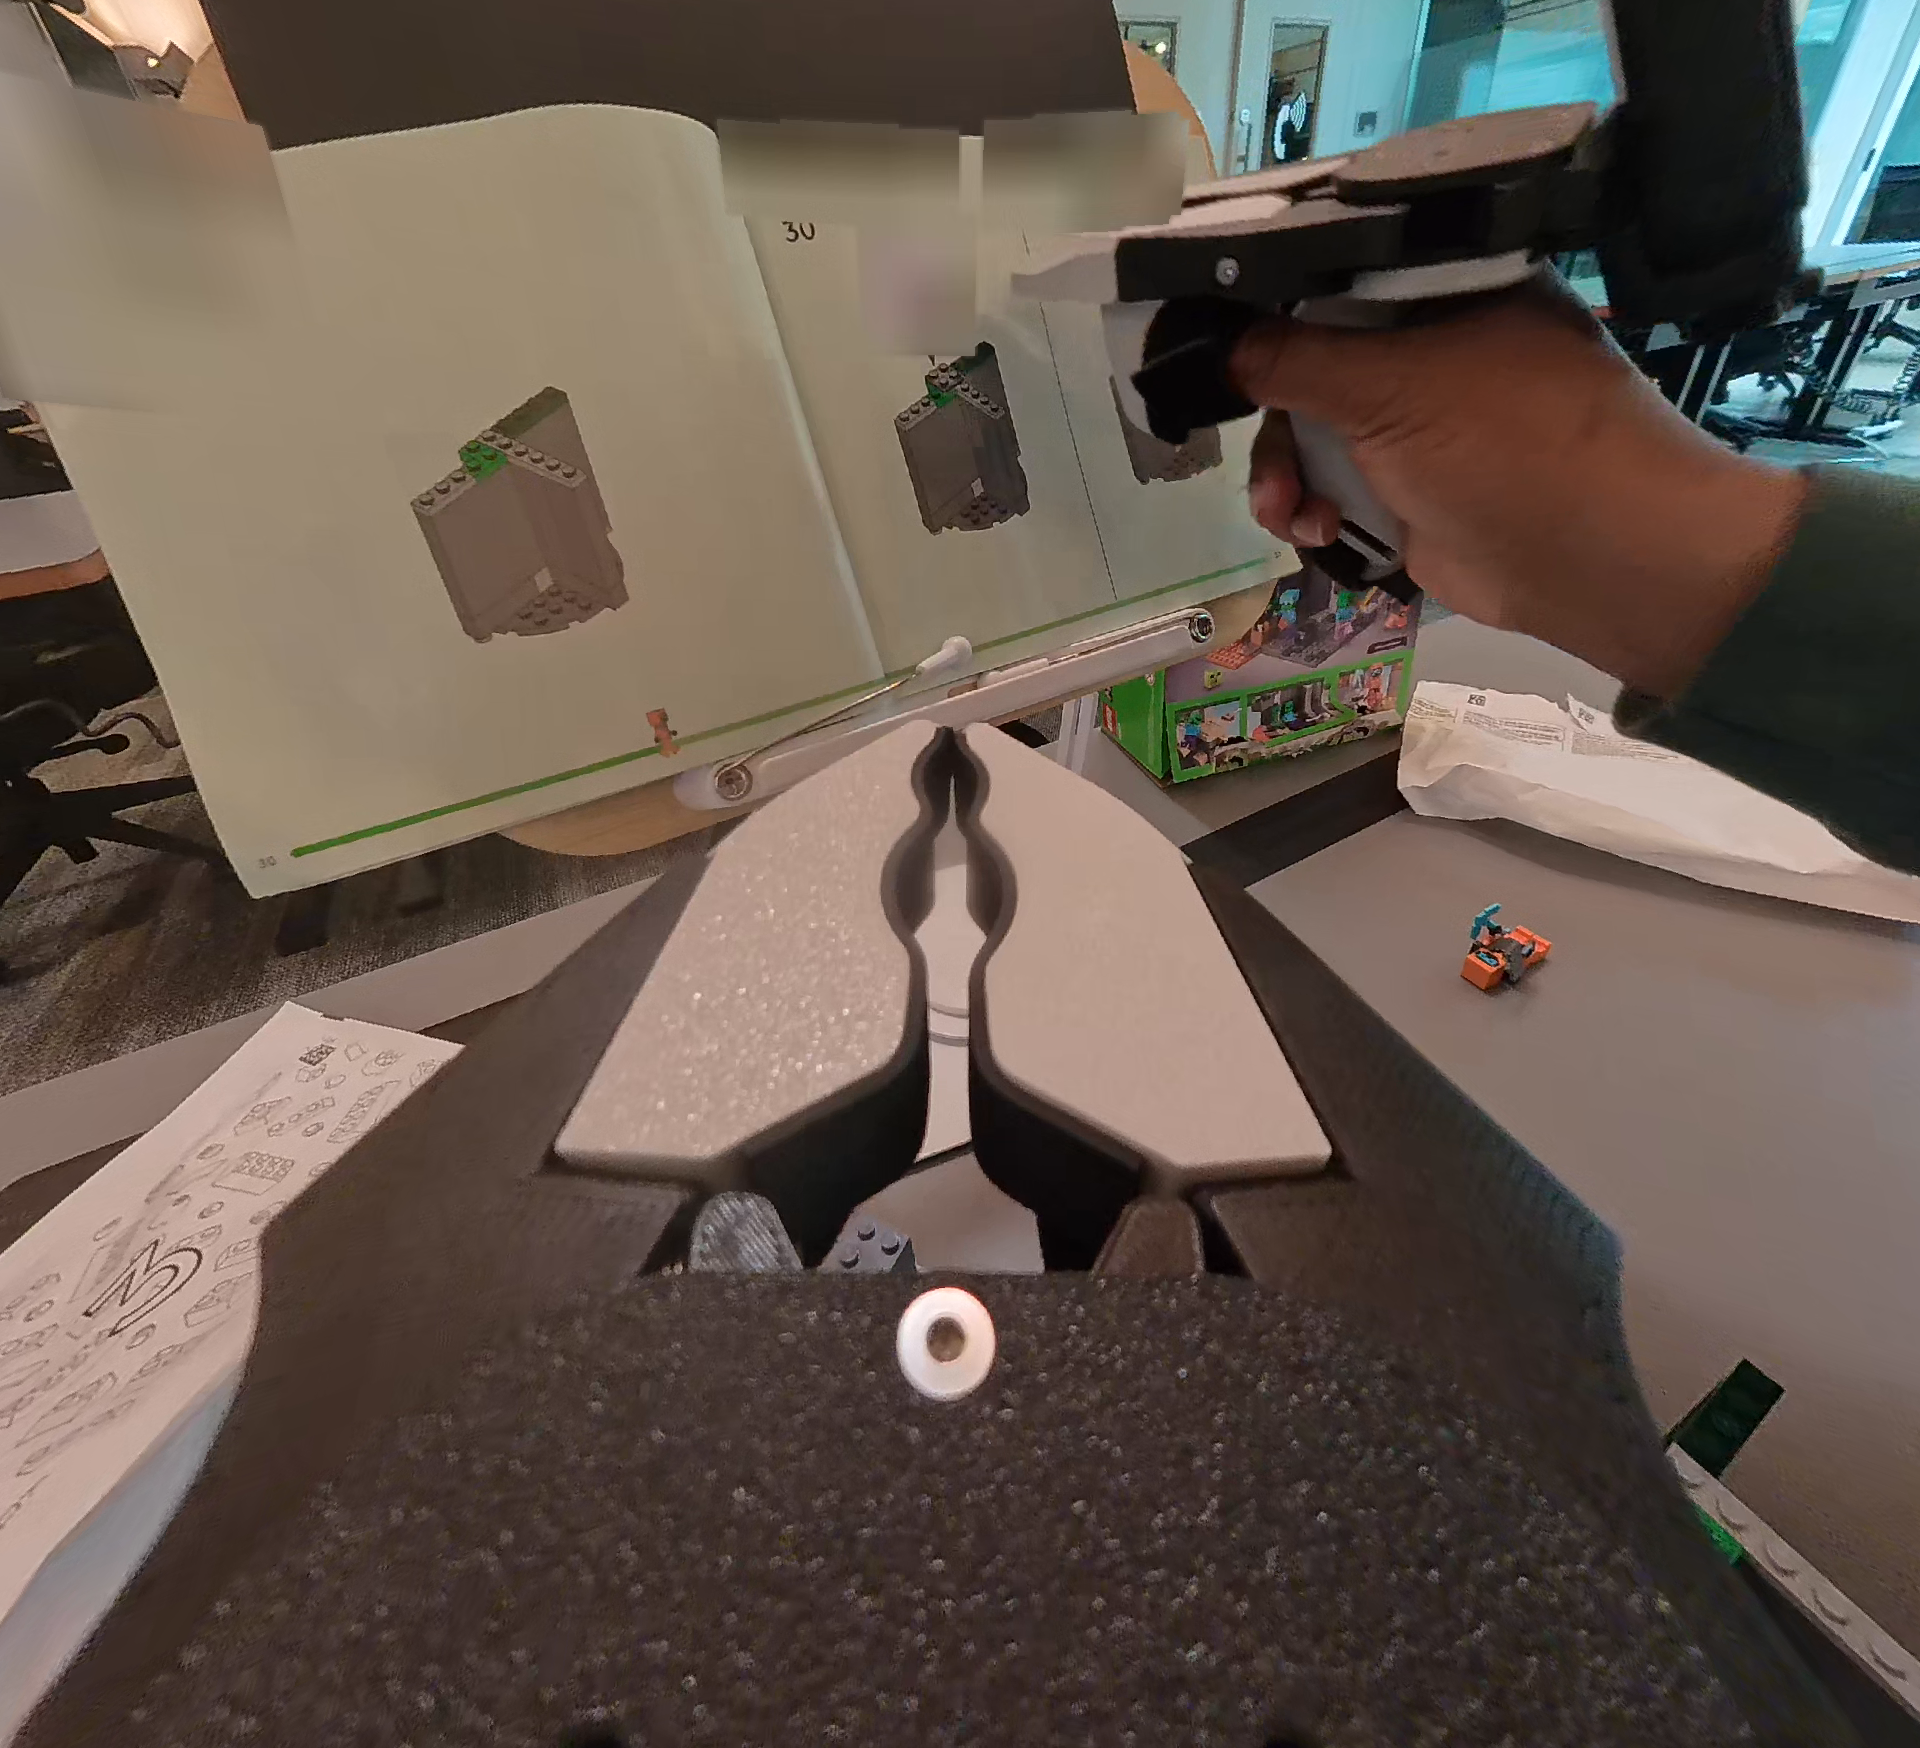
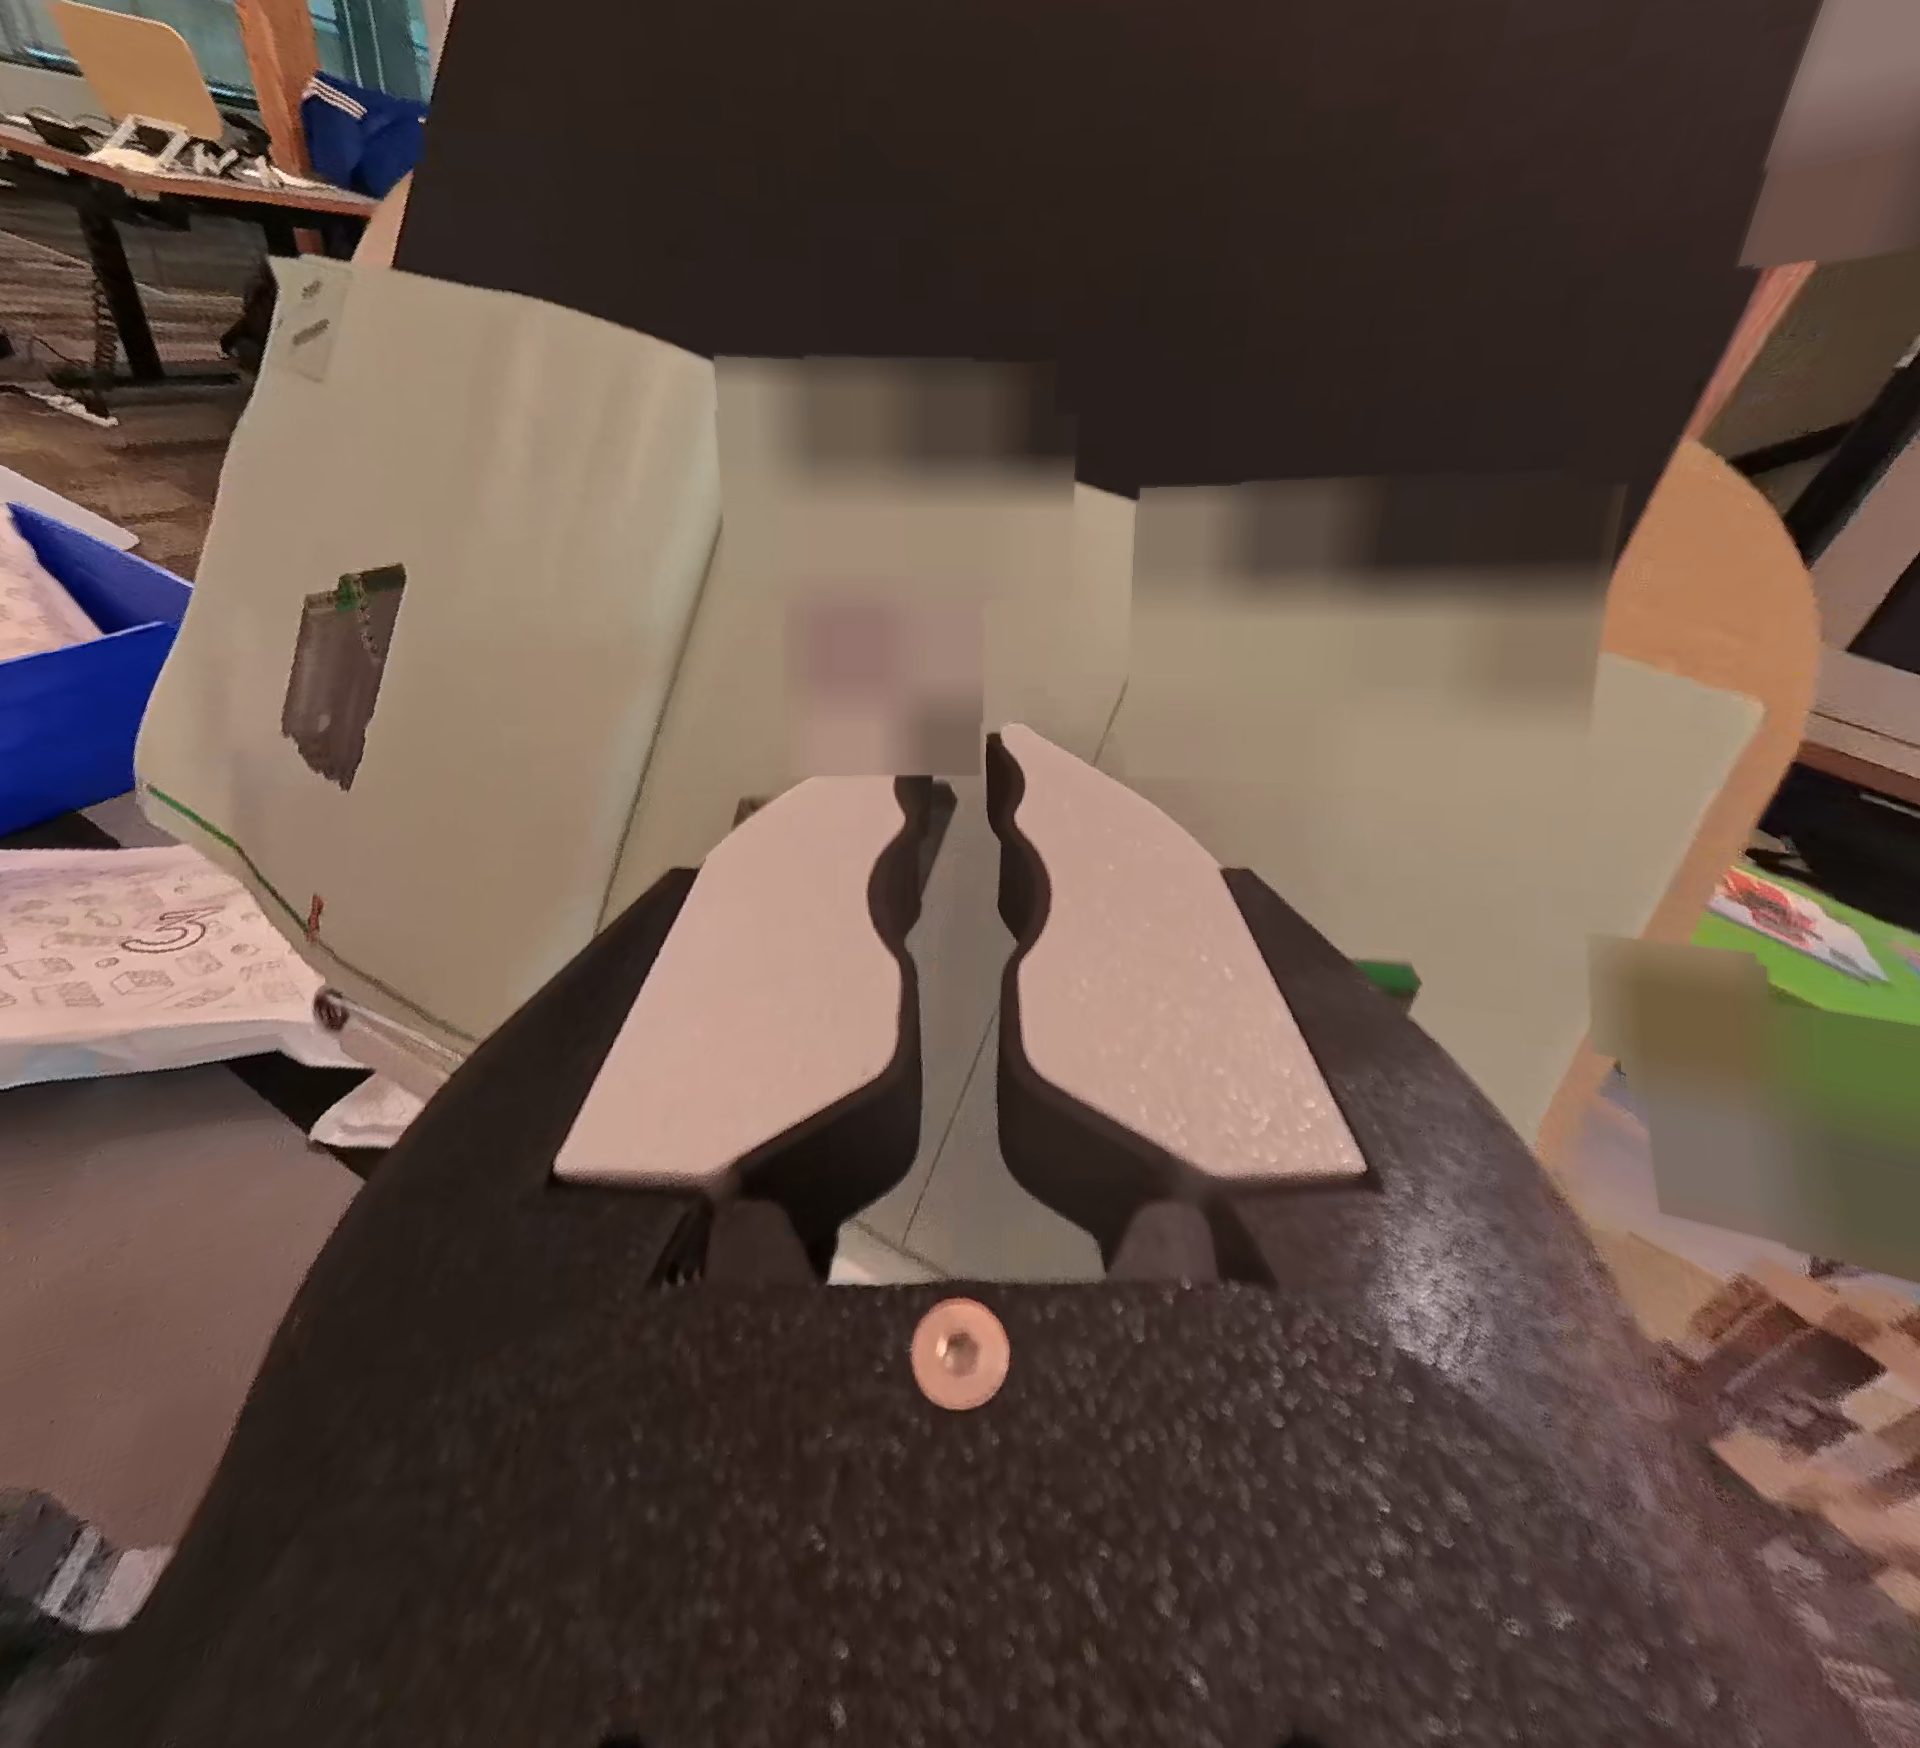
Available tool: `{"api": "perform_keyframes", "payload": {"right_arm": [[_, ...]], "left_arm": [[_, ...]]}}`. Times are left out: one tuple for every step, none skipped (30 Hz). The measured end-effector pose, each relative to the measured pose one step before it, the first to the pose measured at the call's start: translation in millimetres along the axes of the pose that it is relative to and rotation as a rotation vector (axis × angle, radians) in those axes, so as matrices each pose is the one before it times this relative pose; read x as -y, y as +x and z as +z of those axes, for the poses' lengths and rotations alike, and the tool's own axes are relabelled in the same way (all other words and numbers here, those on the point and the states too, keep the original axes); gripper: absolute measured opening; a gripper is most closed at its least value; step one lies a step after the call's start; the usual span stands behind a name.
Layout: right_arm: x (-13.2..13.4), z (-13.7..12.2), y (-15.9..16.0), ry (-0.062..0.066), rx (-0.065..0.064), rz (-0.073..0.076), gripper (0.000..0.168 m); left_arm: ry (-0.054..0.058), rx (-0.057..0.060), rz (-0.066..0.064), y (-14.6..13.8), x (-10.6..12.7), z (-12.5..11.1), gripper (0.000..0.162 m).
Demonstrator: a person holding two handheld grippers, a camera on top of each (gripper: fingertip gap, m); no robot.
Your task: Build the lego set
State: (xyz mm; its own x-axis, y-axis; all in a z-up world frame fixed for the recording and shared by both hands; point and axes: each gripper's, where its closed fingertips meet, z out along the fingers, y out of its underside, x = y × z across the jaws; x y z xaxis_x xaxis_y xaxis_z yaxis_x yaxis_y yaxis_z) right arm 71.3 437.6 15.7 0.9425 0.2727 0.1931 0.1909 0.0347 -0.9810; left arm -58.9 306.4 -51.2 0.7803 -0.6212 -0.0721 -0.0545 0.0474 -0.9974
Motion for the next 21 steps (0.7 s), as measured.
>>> {"api": "perform_keyframes", "payload": {"right_arm": [[-3.66, -4.36, 0.28, -0.0015, 0.0016, 0.0017, 0.009], [-4.08, -4.49, 0.24, -0.0047, 0.0018, 0.0023, 0.009], [-3.85, -4.88, 0.43, -0.0037, 0.0002, 0.0009, 0.009], [-3.42, -5.26, 0.05, -0.0022, 0.001, -0.0009, 0.009], [-3.58, -5.77, -0.47, -0.0022, 0.0016, -0.0005, 0.009], [-4.0, -6.29, -1.24, -0.0029, 0.0033, -0.0002, 0.009], [-4.34, -6.85, -1.96, -0.0029, 0.004, 0.0005, 0.009], [-4.75, -7.65, -2.7, -0.0021, 0.006, 0.0033, 0.009], [-4.86, -8.18, -3.2, -0.0011, 0.0073, 0.0071, 0.01], [-5.15, -8.65, -3.74, -0.0018, 0.0086, 0.0081, 0.011], [-5.34, -9.18, -3.48, -0.0025, 0.005, 0.005, 0.012], [-5.13, -9.71, -3.07, -0.0021, 0.0011, 0.004, 0.013], [-5.03, -10.21, -3.21, -0.0021, 0.0032, 0.0062, 0.013], [-4.87, -10.45, -3.27, -0.0001, 0.0043, 0.009, 0.013], [-4.93, -10.77, -2.79, 0.0018, 0.0024, 0.0118, 0.013], [-5.69, -10.34, -2.24, -0.0008, 0.0005, 0.0131, 0.013], [-6.55, -10.14, -1.77, -0.0053, -0.0008, 0.0191, 0.013], [-7.26, -9.78, -2.29, -0.0072, 0.0043, 0.0262, 0.012], [-7.75, -9.38, -2.72, -0.0094, 0.0083, 0.0229, 0.012], [-8.33, -9.02, -2.05, -0.0122, 0.0032, 0.0129, 0.012], [-8.66, -9.12, -2.11, -0.0141, 0.0016, 0.0069, 0.012]], "left_arm": [[-0.0001, -0.0014, 0.0, 0.41, -0.1, 0.04, 0.0], [-0.0009, -0.0013, 0.0005, 0.54, -0.29, 0.24, 0.0], [-0.0006, -0.0012, 0.0013, 0.61, -0.34, 0.25, 0.0], [-0.0009, -0.0022, 0.0012, 0.81, -0.27, 0.15, 0.0], [-0.0008, -0.0018, 0.0016, 0.87, -0.25, 0.15, 0.0], [0.0001, -0.0016, 0.0018, 0.81, -0.13, 0.08, 0.0], [0.0006, -0.0012, 0.0014, 0.77, 0.03, -0.03, 0.0], [0.001, -0.0006, 0.0011, 0.55, 0.07, -0.13, 0.0], [0.0012, -0.0007, 0.0011, 0.41, 0.19, -0.1, 0.0], [0.0005, -0.0011, 0.0007, 0.67, -0.09, -0.02, 0.0], [-0.0005, -0.0007, 0.0003, 0.47, -0.23, 0.14, 0.0], [-0.0007, -0.0008, 0.0004, 0.68, -0.45, 0.03, 0.0], [-0.0007, -0.0012, 0.0009, 0.76, -0.33, 0.1, 0.0], [-0.0013, -0.001, 0.0015, 0.87, -0.6, 0.18, 0.0], [-0.0015, -0.0006, 0.002, 0.7, -0.53, 0.11, 0.0], [-0.001, -0.0001, 0.0011, 0.59, -0.38, -0.06, 0.0], [-0.0011, -0.0003, 0.0, 0.48, -0.41, -0.12, 0.0], [-0.0012, -0.0002, -0.0006, 0.45, -0.53, -0.19, 0.0], [-0.0022, 0.0006, -0.0004, 0.28, -0.96, -0.18, 0.0], [-0.0043, 0.0011, -0.0006, 0.44, -1.72, -0.2, 0.0], [-0.0062, -0.0004, -0.0025, 0.84, -2.66, -0.18, 0.0]]}}
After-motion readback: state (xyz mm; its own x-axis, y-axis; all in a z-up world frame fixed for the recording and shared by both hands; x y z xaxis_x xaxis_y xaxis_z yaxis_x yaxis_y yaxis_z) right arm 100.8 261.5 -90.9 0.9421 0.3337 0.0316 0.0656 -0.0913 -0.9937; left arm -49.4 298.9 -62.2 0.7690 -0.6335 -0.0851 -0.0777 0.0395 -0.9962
